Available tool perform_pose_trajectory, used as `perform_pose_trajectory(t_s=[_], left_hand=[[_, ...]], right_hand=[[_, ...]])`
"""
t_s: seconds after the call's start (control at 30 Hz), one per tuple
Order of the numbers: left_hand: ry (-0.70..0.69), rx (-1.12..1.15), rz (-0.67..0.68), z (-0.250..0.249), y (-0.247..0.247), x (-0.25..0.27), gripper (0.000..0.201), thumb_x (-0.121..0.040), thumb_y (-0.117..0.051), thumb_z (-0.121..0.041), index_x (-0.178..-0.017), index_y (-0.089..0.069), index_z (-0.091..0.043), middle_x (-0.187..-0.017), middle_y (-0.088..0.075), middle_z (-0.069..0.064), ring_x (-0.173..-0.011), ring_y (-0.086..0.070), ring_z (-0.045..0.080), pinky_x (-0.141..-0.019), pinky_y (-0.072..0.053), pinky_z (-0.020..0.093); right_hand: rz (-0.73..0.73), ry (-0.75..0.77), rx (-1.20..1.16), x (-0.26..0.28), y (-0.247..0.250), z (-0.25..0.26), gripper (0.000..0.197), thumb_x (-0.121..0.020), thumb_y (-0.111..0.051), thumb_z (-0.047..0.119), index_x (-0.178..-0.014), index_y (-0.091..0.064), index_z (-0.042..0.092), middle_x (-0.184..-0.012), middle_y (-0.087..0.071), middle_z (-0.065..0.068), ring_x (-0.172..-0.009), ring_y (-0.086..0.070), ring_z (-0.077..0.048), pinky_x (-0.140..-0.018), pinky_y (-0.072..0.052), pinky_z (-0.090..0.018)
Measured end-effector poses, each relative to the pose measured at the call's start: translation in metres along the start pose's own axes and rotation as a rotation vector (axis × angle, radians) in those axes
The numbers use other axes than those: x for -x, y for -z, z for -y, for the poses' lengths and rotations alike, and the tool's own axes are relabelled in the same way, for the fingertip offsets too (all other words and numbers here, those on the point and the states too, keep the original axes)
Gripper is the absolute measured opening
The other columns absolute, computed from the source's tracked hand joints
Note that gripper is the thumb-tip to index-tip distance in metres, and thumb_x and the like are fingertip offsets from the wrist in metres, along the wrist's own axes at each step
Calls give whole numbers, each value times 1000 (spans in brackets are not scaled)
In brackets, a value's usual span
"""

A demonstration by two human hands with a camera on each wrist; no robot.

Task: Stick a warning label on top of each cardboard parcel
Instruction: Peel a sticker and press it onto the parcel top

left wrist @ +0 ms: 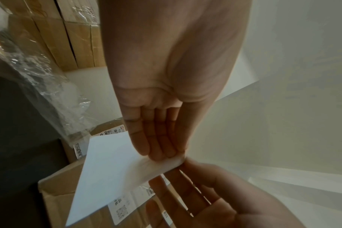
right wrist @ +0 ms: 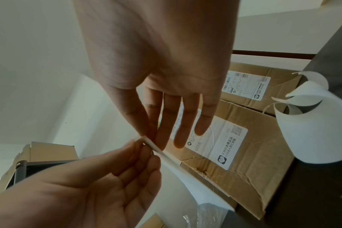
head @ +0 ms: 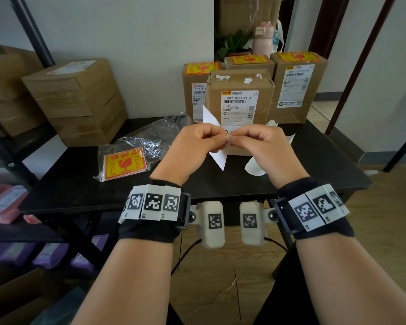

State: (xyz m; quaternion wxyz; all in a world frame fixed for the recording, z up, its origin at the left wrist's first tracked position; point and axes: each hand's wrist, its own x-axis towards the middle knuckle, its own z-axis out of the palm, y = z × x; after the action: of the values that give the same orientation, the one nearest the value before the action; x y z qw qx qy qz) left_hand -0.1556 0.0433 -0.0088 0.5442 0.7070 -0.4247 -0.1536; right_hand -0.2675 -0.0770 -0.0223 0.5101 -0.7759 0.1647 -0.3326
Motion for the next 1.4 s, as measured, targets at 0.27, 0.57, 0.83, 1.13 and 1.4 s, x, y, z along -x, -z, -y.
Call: perform_pose_trajectory(t_s=[0.27, 0.57, 0.83, 1.13, 1.4], left_hand=[[169, 281, -87, 0, -1, -3, 12, -95, -48, -8, -93, -59, -9, -91, -69, 6, -96, -67, 27, -97, -52, 43], [141, 310, -142, -9, -14, -1, 35, -93, -61, -35, -114, -53, -8, -107, -68, 7, -96, -70, 16, -87, -58, 36], [107, 182, -314, 0, -4, -2, 7, -93, -60, -15, -99, -63, -13, -100, -71, 1, -92, -68, 12, -74, -59, 26], [128, 206, -725, 8, 19, -8, 19, -90, -56, -5, -101, -47, -18, -96, -56, 1, -76, -62, 18, -42, -44, 9], [191, -17, -738, 22, 27, -13, 26, -94, -46, -3, -100, -63, -22, -95, -51, -8, -98, -59, 19, -80, -58, 38]], right_hand=[[-174, -104, -105, -3, 5, -4, 13, -95, -57, 14, -95, -70, 11, -94, -72, -1, -89, -70, -15, -84, -57, -26], [-86, -83, -129, -2, 0, -1, 16, -97, -54, 12, -100, -67, 3, -97, -73, -12, -91, -71, -21, -85, -58, -31], [-194, -85, -134, -1, 6, -1, 16, -99, -50, 13, -104, -64, 7, -96, -71, -8, -87, -71, -19, -78, -58, -29], [-465, -111, -262, -7, 13, 5, 15, -99, -44, 15, -108, -57, 14, -103, -70, -3, -65, -72, -18, -65, -59, -28], [-668, -66, -341, -11, 13, 9, 20, -100, -42, 14, -114, -56, 11, -100, -71, -6, -69, -73, -20, -64, -59, -28]])
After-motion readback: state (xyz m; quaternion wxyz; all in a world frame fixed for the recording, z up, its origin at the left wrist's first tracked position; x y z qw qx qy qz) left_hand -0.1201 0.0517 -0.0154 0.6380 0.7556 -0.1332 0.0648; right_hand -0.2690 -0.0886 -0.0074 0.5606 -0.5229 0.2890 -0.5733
